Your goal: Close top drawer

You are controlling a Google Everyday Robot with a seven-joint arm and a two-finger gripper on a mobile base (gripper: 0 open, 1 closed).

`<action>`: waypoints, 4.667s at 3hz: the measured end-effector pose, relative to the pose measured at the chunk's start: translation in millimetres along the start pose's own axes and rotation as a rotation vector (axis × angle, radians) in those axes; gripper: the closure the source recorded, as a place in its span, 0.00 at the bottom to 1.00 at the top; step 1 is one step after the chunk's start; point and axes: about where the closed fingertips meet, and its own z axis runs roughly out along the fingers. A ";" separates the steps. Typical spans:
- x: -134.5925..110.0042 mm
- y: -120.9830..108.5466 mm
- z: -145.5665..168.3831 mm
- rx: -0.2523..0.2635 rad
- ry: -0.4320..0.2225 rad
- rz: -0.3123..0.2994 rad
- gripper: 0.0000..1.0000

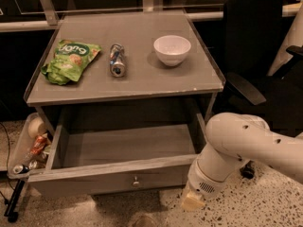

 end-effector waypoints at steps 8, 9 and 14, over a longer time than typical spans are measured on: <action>-34.7 -73.7 -14.6 0.146 -0.001 0.031 0.35; -34.7 -73.7 -14.6 0.146 -0.001 0.031 0.12; -34.7 -73.7 -14.7 0.147 -0.001 0.030 0.65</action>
Offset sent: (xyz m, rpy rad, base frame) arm 0.0715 0.0022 0.0219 -0.0320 -0.1316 -0.0597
